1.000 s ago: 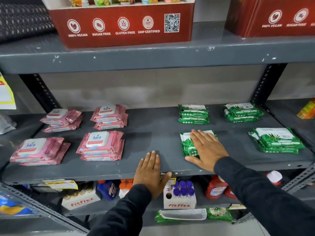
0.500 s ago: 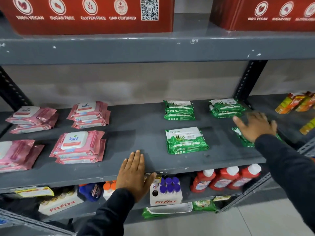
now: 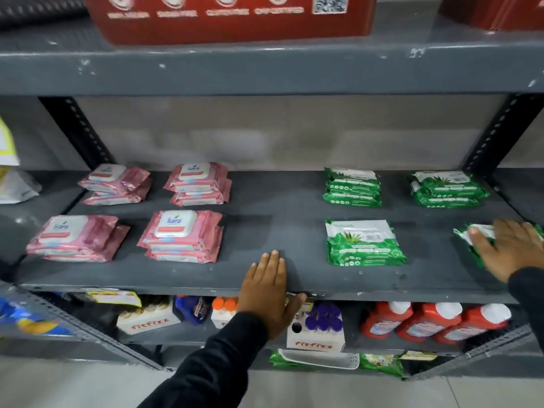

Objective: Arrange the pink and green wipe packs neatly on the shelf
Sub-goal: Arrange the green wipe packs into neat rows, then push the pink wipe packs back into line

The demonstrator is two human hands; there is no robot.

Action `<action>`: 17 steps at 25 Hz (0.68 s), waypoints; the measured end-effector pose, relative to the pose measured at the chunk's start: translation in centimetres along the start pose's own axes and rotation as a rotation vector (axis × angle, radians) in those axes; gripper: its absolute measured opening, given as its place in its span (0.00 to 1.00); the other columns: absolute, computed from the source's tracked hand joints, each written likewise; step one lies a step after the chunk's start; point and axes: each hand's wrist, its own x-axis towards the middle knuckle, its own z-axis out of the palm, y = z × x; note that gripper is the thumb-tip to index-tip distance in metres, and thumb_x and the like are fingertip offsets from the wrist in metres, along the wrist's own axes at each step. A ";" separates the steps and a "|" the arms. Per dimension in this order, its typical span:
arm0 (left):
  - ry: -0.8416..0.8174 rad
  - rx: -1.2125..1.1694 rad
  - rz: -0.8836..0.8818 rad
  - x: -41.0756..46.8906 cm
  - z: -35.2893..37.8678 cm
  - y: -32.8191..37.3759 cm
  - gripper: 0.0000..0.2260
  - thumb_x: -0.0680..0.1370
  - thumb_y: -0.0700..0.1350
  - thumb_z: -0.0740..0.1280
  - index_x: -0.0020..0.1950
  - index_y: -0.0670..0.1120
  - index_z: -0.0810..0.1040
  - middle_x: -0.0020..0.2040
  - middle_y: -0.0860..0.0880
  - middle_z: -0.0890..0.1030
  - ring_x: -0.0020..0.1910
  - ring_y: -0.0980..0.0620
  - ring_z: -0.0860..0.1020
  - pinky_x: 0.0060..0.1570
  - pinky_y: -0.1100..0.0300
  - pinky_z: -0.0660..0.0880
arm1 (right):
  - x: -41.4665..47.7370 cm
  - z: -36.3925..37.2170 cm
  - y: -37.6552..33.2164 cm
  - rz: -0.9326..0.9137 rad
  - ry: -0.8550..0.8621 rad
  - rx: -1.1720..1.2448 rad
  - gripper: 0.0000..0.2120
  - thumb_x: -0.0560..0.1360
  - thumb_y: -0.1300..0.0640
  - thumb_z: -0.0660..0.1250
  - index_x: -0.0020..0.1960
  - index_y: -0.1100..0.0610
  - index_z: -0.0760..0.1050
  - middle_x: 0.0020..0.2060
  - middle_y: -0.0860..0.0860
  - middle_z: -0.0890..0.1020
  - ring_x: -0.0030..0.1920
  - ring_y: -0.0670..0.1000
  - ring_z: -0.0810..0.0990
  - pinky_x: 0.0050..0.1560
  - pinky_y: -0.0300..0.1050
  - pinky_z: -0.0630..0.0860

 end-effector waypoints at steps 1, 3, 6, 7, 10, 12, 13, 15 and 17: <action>-0.013 -0.030 0.009 0.1 -0.2 -0.1 0.37 0.77 0.67 0.45 0.77 0.42 0.46 0.79 0.43 0.46 0.77 0.45 0.43 0.75 0.48 0.43 | 0.4 -0.2 0.1 -0.019 -0.033 0.029 0.50 0.67 0.24 0.35 0.60 0.62 0.72 0.62 0.63 0.74 0.64 0.63 0.69 0.63 0.62 0.66; 0.003 -0.067 0.045 0.3 -1.4 -0.5 0.37 0.77 0.67 0.47 0.77 0.42 0.49 0.79 0.42 0.47 0.77 0.44 0.43 0.75 0.48 0.42 | 0.9 -1.6 -0.5 -0.068 -0.016 0.095 0.50 0.68 0.24 0.37 0.60 0.63 0.73 0.60 0.65 0.75 0.63 0.64 0.70 0.65 0.63 0.64; 0.236 -0.038 0.064 1.2 -5.4 -3.6 0.37 0.77 0.66 0.45 0.76 0.42 0.53 0.79 0.42 0.51 0.77 0.44 0.45 0.73 0.49 0.39 | -2.2 -5.6 -7.4 -0.221 0.277 0.205 0.34 0.75 0.33 0.46 0.62 0.59 0.69 0.60 0.62 0.72 0.62 0.60 0.68 0.64 0.65 0.66; 0.317 -0.027 0.034 1.6 -7.0 -5.2 0.36 0.77 0.65 0.46 0.76 0.42 0.55 0.78 0.42 0.53 0.77 0.43 0.47 0.74 0.48 0.42 | -4.6 -6.3 -11.1 -0.380 0.360 0.274 0.28 0.76 0.37 0.49 0.62 0.57 0.69 0.62 0.60 0.71 0.63 0.59 0.68 0.66 0.63 0.65; 0.399 0.027 -0.141 2.7 -10.9 -11.2 0.33 0.79 0.62 0.47 0.75 0.40 0.57 0.77 0.39 0.58 0.76 0.39 0.52 0.74 0.45 0.50 | -14.4 -4.0 -22.0 -0.883 0.287 0.424 0.25 0.77 0.42 0.53 0.67 0.56 0.69 0.69 0.53 0.70 0.71 0.57 0.65 0.72 0.51 0.57; 0.320 0.052 -0.258 2.9 -11.8 -14.6 0.31 0.80 0.60 0.48 0.76 0.40 0.57 0.77 0.39 0.57 0.76 0.39 0.51 0.74 0.45 0.49 | -18.7 -1.7 -27.5 -0.963 0.120 0.345 0.28 0.78 0.40 0.49 0.69 0.55 0.69 0.71 0.52 0.69 0.73 0.54 0.63 0.73 0.51 0.54; 0.273 0.063 -0.290 2.9 -11.6 -15.7 0.31 0.80 0.60 0.48 0.75 0.40 0.57 0.77 0.39 0.57 0.76 0.40 0.51 0.74 0.45 0.49 | -19.6 -1.0 -29.6 -0.923 0.037 0.309 0.29 0.78 0.40 0.48 0.71 0.55 0.67 0.73 0.52 0.66 0.74 0.53 0.60 0.73 0.51 0.51; 0.188 0.041 -0.320 2.9 -10.8 -16.9 0.29 0.81 0.58 0.50 0.75 0.40 0.59 0.77 0.39 0.58 0.76 0.41 0.52 0.73 0.46 0.51 | -19.6 0.0 -32.2 -0.818 -0.069 0.230 0.31 0.78 0.37 0.46 0.75 0.52 0.59 0.76 0.50 0.58 0.76 0.50 0.52 0.74 0.50 0.45; 0.192 -0.021 -0.313 3.0 -9.7 -17.4 0.27 0.81 0.57 0.52 0.73 0.40 0.63 0.74 0.39 0.64 0.73 0.41 0.59 0.71 0.46 0.57 | -19.0 1.0 -33.0 -0.770 -0.097 0.182 0.33 0.76 0.35 0.44 0.76 0.51 0.56 0.77 0.49 0.55 0.77 0.49 0.49 0.74 0.52 0.44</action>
